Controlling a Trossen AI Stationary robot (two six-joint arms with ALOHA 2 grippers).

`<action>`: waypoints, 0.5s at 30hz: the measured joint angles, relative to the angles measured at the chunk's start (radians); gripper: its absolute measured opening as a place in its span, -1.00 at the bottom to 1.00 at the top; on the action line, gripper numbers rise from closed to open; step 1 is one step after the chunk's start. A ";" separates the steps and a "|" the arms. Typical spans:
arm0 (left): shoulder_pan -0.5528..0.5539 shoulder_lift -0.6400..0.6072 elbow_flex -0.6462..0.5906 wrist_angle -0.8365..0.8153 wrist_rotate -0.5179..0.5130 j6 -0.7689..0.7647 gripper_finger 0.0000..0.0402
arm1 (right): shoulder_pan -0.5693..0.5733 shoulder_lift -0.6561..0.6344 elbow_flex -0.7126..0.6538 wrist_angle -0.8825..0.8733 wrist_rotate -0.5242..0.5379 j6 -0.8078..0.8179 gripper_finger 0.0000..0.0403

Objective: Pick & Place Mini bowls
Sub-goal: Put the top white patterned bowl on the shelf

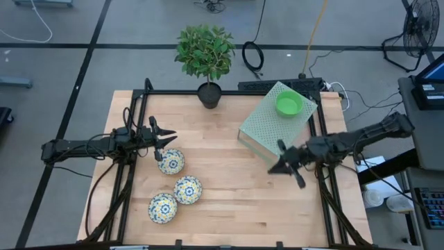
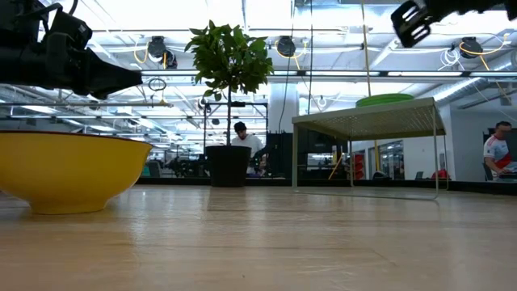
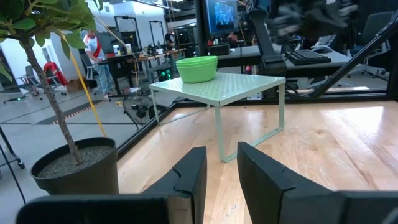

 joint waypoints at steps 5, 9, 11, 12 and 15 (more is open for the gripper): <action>0.000 0.000 0.000 0.000 0.000 0.000 -0.54 | 0.133 0.007 -0.152 0.273 -0.003 -0.036 -1.00; 0.000 0.000 0.000 0.000 0.000 0.000 -0.54 | 0.201 0.007 -0.248 0.419 -0.004 -0.087 -1.00; 0.000 0.000 0.000 0.000 0.000 0.000 -0.54 | 0.222 0.007 -0.285 0.469 -0.003 -0.088 -1.00; 0.000 0.000 0.000 0.000 0.000 0.000 -0.54 | 0.229 0.007 -0.303 0.493 -0.003 -0.089 -1.00; 0.000 0.000 0.000 0.000 0.000 0.000 -0.54 | 0.242 0.007 -0.351 0.576 -0.003 -0.089 -1.00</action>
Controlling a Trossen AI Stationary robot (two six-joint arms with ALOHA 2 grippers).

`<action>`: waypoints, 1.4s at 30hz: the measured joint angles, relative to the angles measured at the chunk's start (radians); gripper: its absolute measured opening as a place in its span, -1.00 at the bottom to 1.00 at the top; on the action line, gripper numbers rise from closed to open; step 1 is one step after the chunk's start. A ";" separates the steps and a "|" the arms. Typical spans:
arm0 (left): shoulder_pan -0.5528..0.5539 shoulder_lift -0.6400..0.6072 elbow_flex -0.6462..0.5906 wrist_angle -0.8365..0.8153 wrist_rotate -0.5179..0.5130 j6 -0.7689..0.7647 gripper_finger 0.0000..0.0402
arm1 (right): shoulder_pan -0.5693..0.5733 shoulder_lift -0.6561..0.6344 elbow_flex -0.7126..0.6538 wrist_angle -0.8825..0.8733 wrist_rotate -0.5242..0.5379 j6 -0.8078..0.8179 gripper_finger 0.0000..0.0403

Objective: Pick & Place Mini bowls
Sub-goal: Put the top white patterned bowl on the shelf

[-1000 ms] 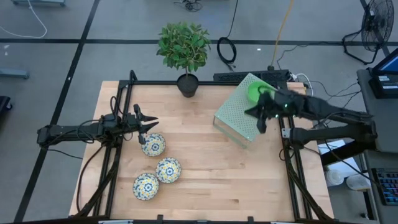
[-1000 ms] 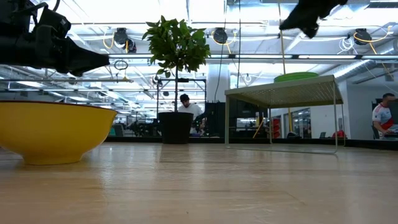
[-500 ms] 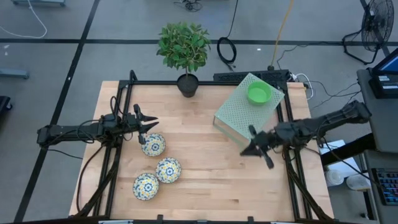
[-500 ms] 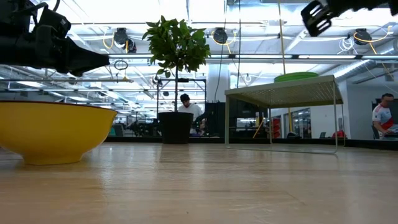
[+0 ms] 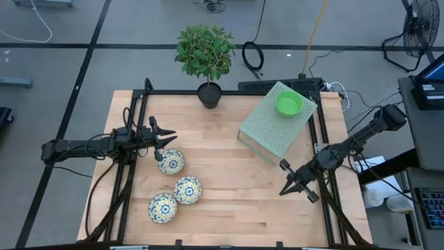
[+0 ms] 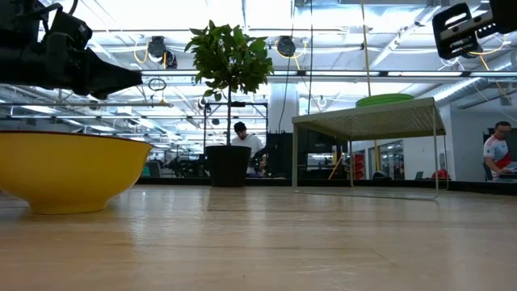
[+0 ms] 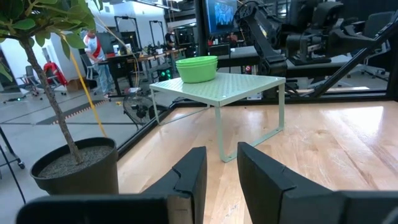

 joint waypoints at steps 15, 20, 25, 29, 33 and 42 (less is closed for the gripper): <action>0.000 0.000 0.000 0.000 0.000 0.000 -0.54 | 0.003 0.000 -0.061 0.096 0.002 -0.036 -1.00; 0.000 0.000 0.000 0.000 0.000 0.000 -0.54 | 0.003 0.000 -0.061 0.096 0.003 -0.055 -1.00; 0.000 0.000 0.000 0.048 0.000 -0.001 -0.54 | 0.003 0.000 -0.061 0.096 0.005 -0.067 -1.00; 0.000 0.001 -0.001 0.118 0.037 -0.153 -0.54 | 0.003 0.000 -0.061 0.096 0.007 -0.095 -1.00; 0.000 0.000 0.000 0.134 0.080 -0.338 -0.54 | -0.001 0.000 -0.061 0.098 0.009 -0.121 -1.00; 0.000 0.062 0.075 -0.057 0.228 -0.539 -0.54 | -0.065 0.000 -0.061 0.111 0.011 -0.131 -1.00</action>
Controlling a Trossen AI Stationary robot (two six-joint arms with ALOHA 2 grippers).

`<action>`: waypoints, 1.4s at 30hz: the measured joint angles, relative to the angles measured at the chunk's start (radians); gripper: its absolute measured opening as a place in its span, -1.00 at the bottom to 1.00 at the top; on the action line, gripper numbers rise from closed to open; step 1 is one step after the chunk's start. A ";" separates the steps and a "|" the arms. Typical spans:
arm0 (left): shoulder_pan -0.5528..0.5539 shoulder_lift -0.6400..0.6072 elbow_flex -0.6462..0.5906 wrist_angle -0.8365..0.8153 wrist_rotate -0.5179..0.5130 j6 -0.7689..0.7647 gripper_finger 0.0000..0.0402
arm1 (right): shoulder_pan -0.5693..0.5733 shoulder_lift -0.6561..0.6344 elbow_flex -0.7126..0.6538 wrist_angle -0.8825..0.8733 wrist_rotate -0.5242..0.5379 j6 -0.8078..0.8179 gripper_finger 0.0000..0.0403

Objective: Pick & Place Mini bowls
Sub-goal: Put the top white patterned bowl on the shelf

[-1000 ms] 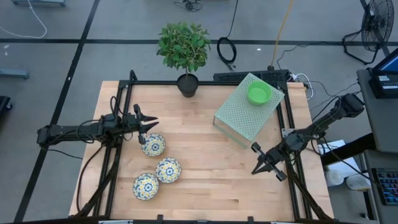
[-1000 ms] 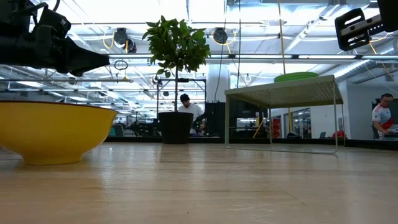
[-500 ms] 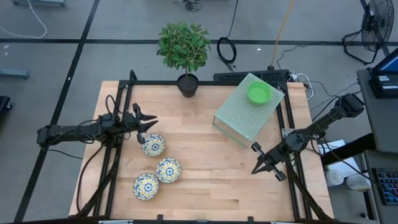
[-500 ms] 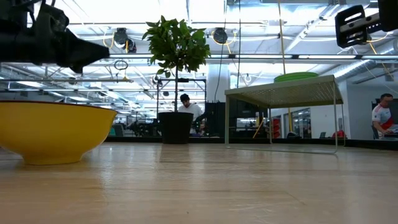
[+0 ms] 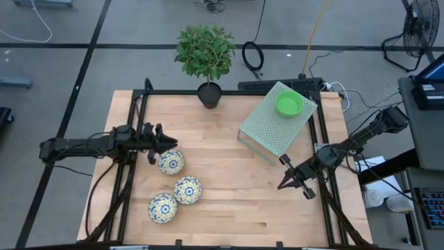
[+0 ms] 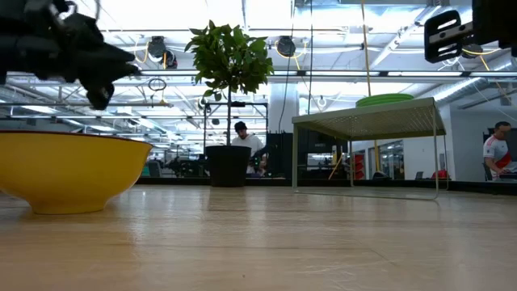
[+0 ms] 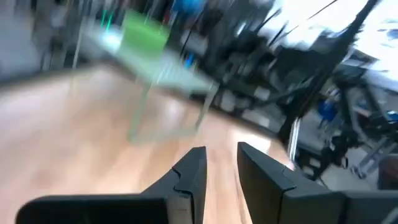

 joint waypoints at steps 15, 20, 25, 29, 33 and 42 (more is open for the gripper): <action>-0.029 0.481 0.456 -1.049 -0.122 -0.394 -0.46 | -0.052 0.000 0.000 0.000 -0.003 0.034 -1.00; -0.028 0.586 0.454 -1.141 -0.100 -0.452 -0.15 | -0.052 0.000 0.000 -0.006 -0.007 0.034 -1.00; -0.028 0.629 0.454 -1.147 -0.015 -0.417 0.09 | -0.052 0.000 0.000 -0.008 -0.007 0.034 -1.00; -0.028 0.644 0.454 -1.147 -0.002 -0.432 0.16 | -0.052 0.000 0.000 -0.008 -0.007 0.034 -1.00; -0.029 0.678 0.454 -1.147 -0.001 -0.456 0.17 | -0.052 0.000 0.000 -0.008 -0.007 0.034 -1.00; -0.029 0.764 0.454 -1.147 -0.012 -0.451 0.10 | -0.052 0.000 0.000 -0.008 -0.007 0.034 -1.00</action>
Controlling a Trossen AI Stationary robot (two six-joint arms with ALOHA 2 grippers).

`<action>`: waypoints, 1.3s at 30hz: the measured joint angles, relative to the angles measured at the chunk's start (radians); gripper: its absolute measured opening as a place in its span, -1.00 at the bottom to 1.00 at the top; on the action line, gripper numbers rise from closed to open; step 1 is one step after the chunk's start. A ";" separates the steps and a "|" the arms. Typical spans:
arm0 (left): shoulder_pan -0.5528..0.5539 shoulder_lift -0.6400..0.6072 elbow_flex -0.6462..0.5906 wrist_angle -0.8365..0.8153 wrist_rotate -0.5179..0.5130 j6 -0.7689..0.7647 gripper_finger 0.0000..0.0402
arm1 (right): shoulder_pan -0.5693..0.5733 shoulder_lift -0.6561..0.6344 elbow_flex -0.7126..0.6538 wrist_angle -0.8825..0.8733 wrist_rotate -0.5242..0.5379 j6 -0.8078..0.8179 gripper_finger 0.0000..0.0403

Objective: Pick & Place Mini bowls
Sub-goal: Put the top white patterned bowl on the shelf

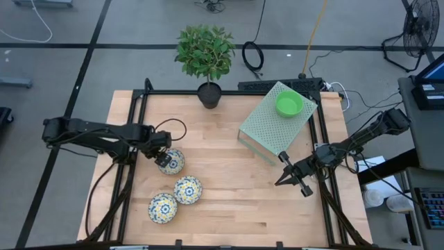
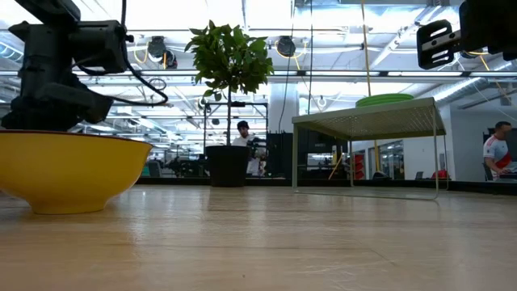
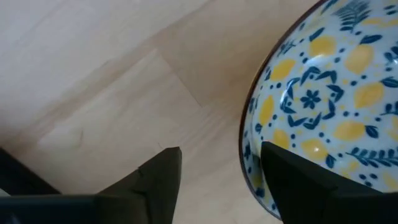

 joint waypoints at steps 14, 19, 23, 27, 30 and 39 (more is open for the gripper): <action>0.001 0.006 -0.001 0.110 -0.058 -0.017 -0.73 | 0.000 0.000 0.000 0.000 0.000 0.000 -1.00; 0.001 0.003 0.002 0.122 -0.052 0.010 -0.90 | 0.000 0.000 0.000 0.000 0.000 0.000 -1.00; 0.000 0.002 0.003 0.134 -0.061 0.057 -0.95 | 0.000 0.000 0.000 0.000 0.001 0.000 -1.00; -0.001 -0.008 0.002 0.202 -0.153 0.158 -0.93 | 0.000 0.000 0.000 0.000 0.003 0.000 -1.00; -0.014 -0.022 0.000 0.276 -0.260 0.262 -0.94 | 0.000 0.000 0.000 0.000 0.003 0.000 -1.00; -0.083 -0.069 0.075 0.574 -0.528 0.639 -0.93 | 0.000 0.000 0.000 -0.008 0.008 -0.006 -1.00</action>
